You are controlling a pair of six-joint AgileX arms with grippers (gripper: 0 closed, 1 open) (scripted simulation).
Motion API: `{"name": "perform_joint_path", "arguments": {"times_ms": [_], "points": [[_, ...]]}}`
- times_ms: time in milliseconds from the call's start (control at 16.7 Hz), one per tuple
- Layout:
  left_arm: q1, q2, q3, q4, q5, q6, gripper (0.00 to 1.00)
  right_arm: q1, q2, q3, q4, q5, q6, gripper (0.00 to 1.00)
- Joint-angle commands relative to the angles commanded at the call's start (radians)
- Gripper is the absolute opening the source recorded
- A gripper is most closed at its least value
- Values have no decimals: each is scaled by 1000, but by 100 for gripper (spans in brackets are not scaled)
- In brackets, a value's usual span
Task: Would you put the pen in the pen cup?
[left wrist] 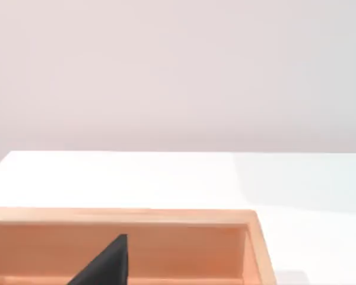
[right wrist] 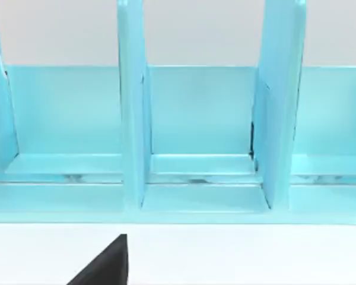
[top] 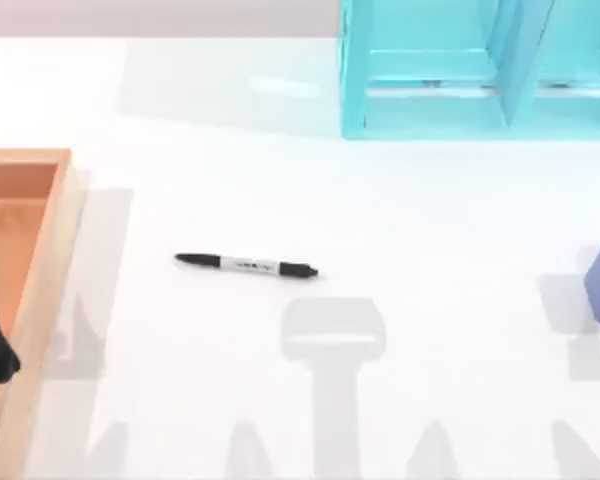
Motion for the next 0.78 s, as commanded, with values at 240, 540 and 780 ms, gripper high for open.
{"name": "perform_joint_path", "arguments": {"times_ms": [240,540,780], "points": [[0,0,0,0,0,0,100,9,23,20,-15,-1,-7,100],[0,0,0,0,0,0,100,86,233,219,-147,0,-64,100],[0,0,0,0,0,0,100,183,507,512,-312,10,-128,100]]}}
